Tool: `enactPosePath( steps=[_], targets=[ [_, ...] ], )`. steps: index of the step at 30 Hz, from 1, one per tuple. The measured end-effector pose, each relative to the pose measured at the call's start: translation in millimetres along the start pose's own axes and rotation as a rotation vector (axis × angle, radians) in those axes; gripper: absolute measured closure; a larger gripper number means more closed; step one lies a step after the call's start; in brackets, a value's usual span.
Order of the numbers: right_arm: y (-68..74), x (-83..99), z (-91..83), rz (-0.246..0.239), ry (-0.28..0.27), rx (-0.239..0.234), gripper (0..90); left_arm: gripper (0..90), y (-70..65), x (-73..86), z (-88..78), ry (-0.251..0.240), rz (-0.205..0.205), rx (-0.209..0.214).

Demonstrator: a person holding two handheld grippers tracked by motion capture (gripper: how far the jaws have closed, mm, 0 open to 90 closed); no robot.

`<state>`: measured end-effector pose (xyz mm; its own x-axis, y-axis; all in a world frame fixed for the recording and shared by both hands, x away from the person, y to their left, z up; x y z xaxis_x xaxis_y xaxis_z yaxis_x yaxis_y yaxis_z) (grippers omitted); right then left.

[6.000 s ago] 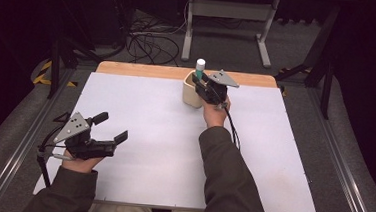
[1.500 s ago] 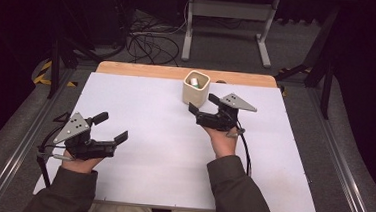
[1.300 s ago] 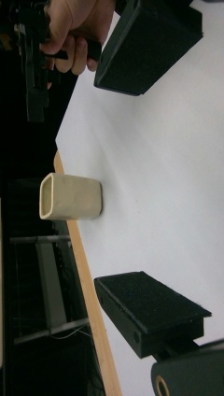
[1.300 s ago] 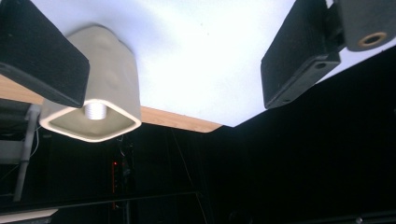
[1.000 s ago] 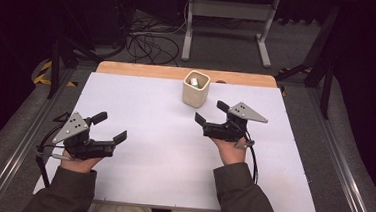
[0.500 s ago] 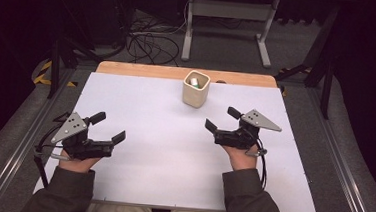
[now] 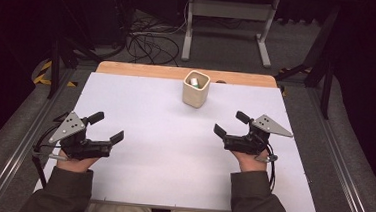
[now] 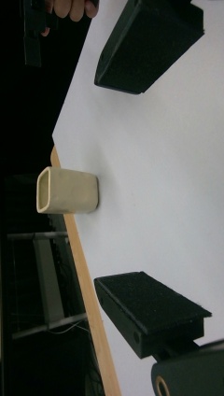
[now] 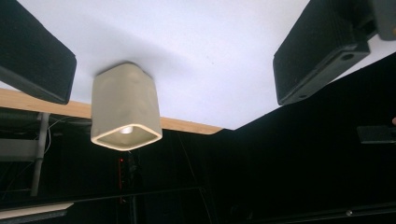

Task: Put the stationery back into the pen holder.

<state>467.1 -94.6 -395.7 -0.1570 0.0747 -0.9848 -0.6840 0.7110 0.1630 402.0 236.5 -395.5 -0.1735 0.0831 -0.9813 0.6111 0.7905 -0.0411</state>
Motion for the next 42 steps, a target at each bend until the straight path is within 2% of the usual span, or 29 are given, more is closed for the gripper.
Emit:
enactPosePath(
  steps=[13, 27, 32, 42],
  targets=[
    [-16.7, -0.2, -28.7, 0.032, -0.035, 0.012, 0.1, 6.6, 2.0, -0.3, -2.6, -0.004, -0.002, -0.004],
    [-36.1, 7.0, -55.6, 0.012, -0.064, 0.045, 0.2, 6.7, 6.9, 2.1, -9.2, 0.006, -0.002, -0.018],
    [-38.1, 5.7, -61.7, 0.022, -0.078, 0.037, 0.3, 6.7, 8.2, 2.5, -10.1, 0.003, -0.001, -0.019],
    [-41.1, 1.9, -69.6, 0.009, -0.089, 0.029, 2.0, 6.7, 11.4, 5.6, -9.7, 0.009, -0.002, -0.025]
  ],
)
Point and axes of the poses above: each handheld gripper's, and its own axes: z roughly forward along the jaws, x roughly out of its underside, y roughly to its left, the point moved 10 cm from there along z, roughly forward along the jaws, and after that the axes turned 3 degrees about -y, right-handed, at the moved point
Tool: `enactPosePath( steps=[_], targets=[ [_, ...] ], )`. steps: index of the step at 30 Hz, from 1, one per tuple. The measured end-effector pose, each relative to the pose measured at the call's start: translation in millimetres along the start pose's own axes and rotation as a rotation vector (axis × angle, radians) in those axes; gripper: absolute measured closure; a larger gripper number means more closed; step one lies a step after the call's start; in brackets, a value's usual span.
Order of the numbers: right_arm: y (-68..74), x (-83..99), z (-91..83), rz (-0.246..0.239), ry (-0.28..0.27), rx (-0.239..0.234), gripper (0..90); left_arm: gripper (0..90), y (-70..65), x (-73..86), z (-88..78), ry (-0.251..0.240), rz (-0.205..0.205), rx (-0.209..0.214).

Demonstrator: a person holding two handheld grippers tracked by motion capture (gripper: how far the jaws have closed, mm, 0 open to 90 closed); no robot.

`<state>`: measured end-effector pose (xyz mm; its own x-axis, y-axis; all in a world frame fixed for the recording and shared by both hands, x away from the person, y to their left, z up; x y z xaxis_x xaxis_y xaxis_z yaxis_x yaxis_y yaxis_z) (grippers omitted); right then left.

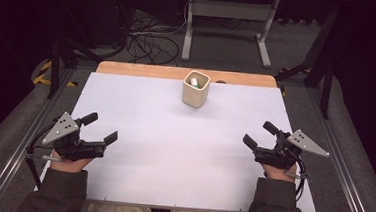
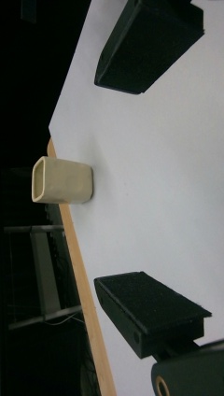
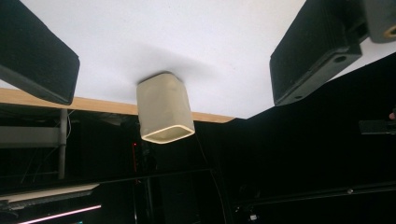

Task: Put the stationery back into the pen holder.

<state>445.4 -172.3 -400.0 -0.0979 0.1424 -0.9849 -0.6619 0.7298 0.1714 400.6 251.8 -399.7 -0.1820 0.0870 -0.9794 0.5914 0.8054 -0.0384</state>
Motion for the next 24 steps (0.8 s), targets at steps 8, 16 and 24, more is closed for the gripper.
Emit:
enactPosePath(
  steps=[8, 16, 24],
  targets=[
    [-0.5, -6.5, -4.2, -0.002, -0.020, -0.001, 2.1, 6.6, 2.1, 2.3, 0.7, 0.008, -0.002, -0.003],
    [6.6, -7.7, -0.1, -0.021, -0.007, -0.011, 2.2, 6.5, 2.5, 3.4, 0.9, 0.010, -0.001, -0.003],
    [10.1, -7.4, 3.3, -0.033, 0.005, -0.009, 2.2, 6.4, 3.5, 3.8, 0.4, 0.013, -0.001, -0.006]
  ],
)
Point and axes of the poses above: each handheld gripper's, and its own axes: z roughly forward along the jaws, x roughly out of its underside, y roughly to its left, the point moved 10 cm from there along z, roughly forward along the jaws, and after that the axes turned 3 degrees about -y, right-handed, at the moved point
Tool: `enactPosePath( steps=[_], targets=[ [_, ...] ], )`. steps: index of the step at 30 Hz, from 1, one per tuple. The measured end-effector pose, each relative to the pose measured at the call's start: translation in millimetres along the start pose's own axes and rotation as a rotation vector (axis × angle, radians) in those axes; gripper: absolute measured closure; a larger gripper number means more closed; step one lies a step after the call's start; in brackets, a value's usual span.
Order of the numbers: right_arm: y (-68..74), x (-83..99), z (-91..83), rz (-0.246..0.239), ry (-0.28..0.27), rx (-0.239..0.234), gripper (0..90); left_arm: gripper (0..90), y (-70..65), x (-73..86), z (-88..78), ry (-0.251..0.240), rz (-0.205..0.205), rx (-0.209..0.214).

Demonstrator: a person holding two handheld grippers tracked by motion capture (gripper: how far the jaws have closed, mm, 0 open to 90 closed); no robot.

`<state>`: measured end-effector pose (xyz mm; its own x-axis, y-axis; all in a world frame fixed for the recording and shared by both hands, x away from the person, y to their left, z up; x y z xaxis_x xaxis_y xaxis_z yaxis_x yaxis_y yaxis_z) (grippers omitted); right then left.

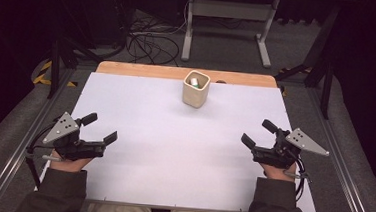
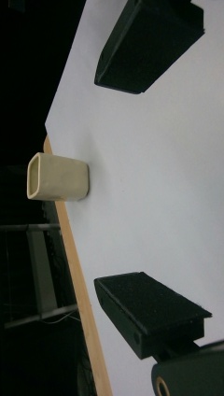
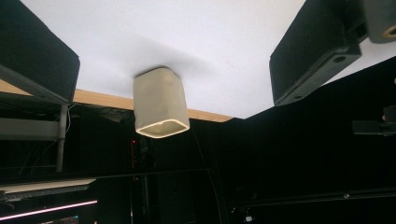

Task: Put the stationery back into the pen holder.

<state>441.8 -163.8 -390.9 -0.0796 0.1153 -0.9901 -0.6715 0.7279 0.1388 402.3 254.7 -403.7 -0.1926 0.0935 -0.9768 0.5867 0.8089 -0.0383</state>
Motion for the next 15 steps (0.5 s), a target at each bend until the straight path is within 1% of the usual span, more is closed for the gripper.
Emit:
enactPosePath(
  steps=[12, 15],
  targets=[
    [1.0, 0.9, 0.6, -0.005, 0.008, -0.003, 2.2, 6.4, 1.0, 1.8, 1.4, 0.005, 0.000, -0.001],
    [0.5, 2.7, 1.8, -0.005, 0.017, 0.004, 2.2, 6.4, 1.4, 4.7, 2.9, 0.015, -0.002, 0.001]
  ],
)
Point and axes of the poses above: each handheld gripper's, and its own axes: z roughly forward along the jaws, x roughly out of its underside, y roughly to its left, the point moved 10 cm from there along z, roughly forward along the jaws, and after that the axes turned 3 degrees about -y, right-handed, at the moved point
